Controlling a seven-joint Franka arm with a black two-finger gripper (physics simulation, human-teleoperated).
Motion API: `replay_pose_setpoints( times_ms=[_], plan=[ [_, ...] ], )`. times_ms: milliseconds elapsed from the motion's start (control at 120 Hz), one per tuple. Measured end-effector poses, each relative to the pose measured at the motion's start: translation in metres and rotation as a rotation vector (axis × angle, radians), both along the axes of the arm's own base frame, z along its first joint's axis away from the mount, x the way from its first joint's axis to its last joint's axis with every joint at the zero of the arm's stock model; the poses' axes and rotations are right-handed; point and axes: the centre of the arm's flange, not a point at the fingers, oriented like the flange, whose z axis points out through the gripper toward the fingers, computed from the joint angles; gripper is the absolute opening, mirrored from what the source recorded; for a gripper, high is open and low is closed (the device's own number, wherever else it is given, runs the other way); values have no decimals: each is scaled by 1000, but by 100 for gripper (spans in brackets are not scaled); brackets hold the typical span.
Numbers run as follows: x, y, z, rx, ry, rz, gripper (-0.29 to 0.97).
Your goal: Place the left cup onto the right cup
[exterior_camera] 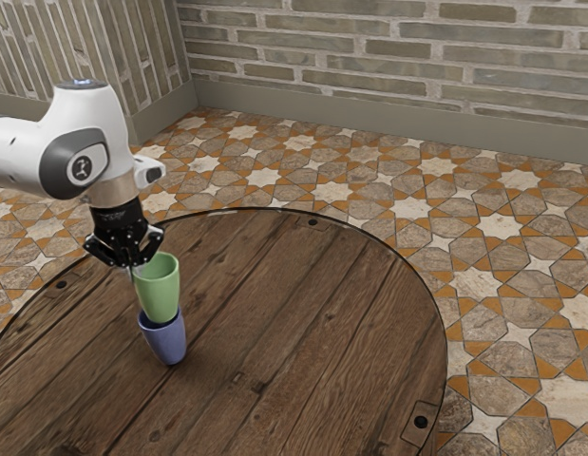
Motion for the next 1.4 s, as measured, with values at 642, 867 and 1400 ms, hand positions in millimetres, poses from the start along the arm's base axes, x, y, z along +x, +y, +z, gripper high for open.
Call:
replay_pose_setpoints(
  times_ms=[642,867,1400],
  plan=[
    [-1,14,-3,5,7,27,-11],
    [3,15,-12,2,17,28,-11],
    [8,10,-17,9,-1,5,24]
  ],
)
